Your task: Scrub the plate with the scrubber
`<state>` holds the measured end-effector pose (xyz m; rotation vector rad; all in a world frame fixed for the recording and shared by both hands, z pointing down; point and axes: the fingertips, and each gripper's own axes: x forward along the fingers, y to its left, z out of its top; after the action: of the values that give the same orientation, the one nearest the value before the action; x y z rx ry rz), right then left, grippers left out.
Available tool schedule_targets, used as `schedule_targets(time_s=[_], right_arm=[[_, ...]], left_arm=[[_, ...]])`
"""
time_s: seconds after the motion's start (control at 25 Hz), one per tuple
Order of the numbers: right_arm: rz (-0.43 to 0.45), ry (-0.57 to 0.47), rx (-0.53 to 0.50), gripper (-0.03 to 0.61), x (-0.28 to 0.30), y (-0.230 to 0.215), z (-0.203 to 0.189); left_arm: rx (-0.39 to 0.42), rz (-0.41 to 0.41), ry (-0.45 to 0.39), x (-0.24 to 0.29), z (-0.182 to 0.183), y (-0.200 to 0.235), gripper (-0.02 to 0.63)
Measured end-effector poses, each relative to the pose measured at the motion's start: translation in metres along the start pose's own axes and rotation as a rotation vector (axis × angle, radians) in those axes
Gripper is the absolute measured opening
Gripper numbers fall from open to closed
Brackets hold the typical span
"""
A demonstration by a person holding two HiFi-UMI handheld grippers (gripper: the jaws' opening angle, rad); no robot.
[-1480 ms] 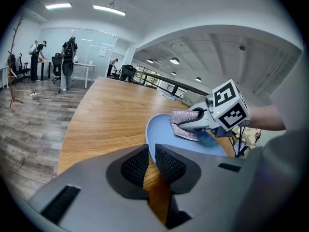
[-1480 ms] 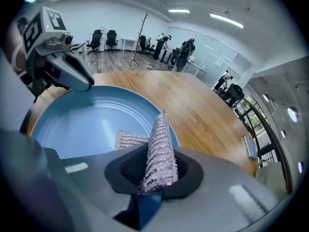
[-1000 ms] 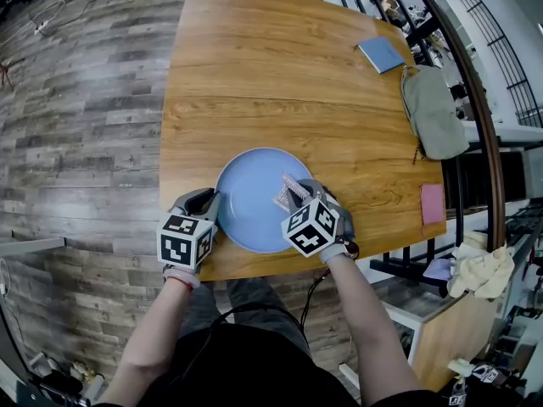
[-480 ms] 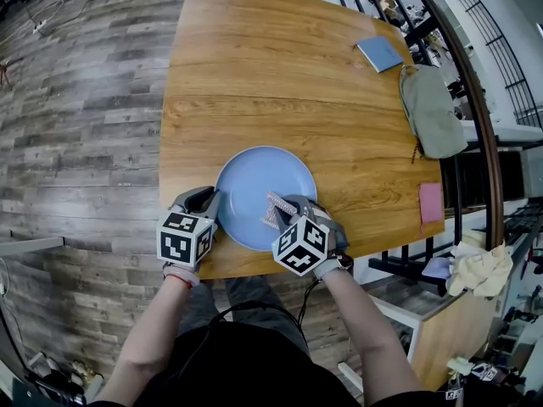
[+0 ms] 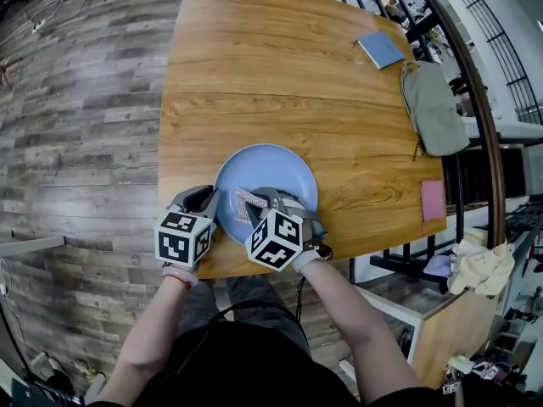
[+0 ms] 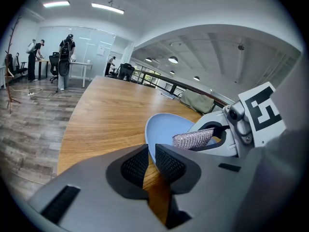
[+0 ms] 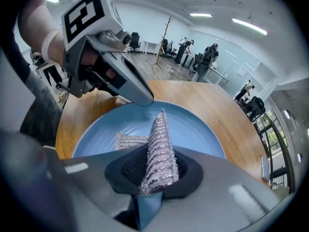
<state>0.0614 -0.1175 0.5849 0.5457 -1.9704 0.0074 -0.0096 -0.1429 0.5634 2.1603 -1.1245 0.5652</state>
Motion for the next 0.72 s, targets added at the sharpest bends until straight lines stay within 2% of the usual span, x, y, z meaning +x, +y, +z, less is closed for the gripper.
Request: schedule_targets(time_s=[0.12,0.32,0.72], right_arm=[[-0.009,-0.015,-0.018,0.058,0.008,-0.006,0.013],[-0.025,-0.039,0.014,0.058,0.018,-0.023,0.023],[-0.151,-0.014,0.122,0.058,0.025,-0.076,0.013]], left_arm=[[-0.003,0.0,-0.002,0.0,0.001,0.001,0.041],[-0.006,0.0,-0.003,0.0,0.0,0.0,0.041],[-0.008,0.005,-0.007,0.0,0.001,0.001,0.041]])
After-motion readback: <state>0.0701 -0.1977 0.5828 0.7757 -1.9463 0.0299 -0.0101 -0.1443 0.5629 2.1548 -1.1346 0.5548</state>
